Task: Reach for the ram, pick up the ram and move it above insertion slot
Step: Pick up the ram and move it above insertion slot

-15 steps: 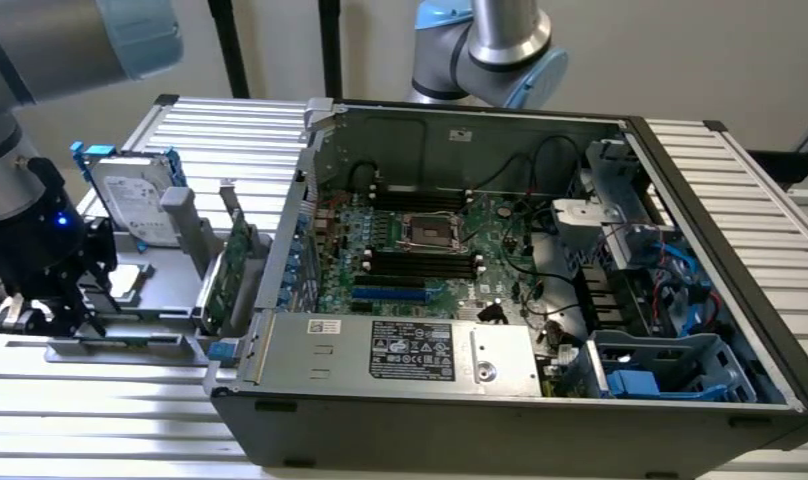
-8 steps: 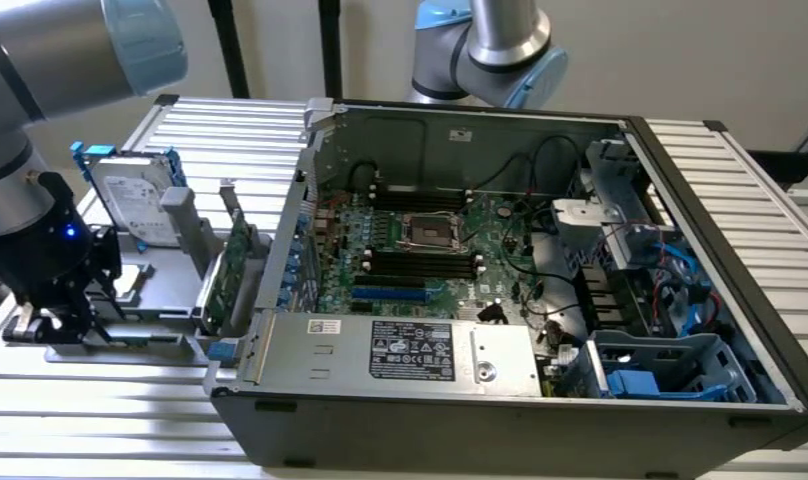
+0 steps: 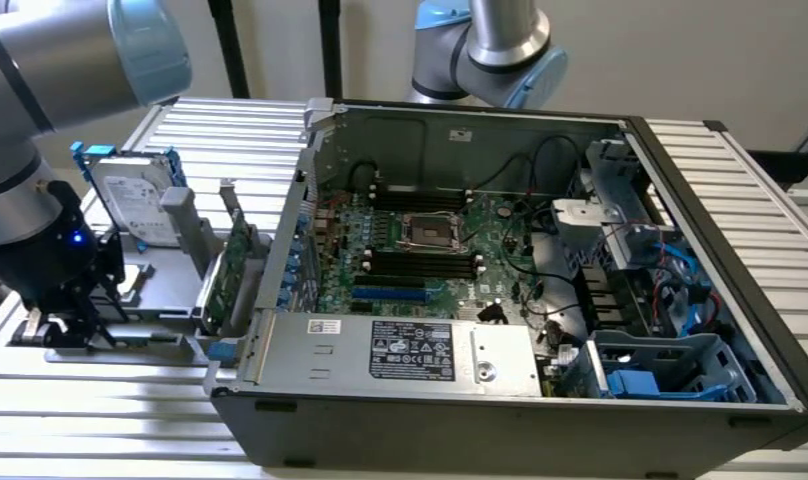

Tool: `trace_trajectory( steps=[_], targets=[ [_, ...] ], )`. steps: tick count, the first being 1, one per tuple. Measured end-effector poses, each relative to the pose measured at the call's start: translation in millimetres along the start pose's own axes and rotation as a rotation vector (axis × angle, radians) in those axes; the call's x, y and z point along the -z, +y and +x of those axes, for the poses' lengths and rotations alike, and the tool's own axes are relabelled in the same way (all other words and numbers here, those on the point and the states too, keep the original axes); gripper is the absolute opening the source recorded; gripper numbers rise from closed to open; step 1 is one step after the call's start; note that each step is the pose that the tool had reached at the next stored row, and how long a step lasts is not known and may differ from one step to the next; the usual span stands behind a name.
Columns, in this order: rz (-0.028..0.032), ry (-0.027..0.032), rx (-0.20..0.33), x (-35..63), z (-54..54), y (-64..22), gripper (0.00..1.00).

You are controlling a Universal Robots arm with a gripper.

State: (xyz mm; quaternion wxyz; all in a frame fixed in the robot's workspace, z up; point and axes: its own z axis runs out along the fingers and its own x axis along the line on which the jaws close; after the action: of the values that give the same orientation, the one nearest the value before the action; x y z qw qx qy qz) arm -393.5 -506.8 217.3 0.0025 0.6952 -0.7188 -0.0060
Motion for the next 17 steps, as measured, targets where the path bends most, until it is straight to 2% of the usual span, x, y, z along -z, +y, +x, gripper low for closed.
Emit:
trace_trajectory(
  steps=[8,17],
  targets=[
    [0.0002,0.0000,0.020,-7.8,-1.1,-0.1,0.36],
    [0.0001,-0.0004,0.033,-11.7,-1.8,-1.9,0.36]
  ],
)
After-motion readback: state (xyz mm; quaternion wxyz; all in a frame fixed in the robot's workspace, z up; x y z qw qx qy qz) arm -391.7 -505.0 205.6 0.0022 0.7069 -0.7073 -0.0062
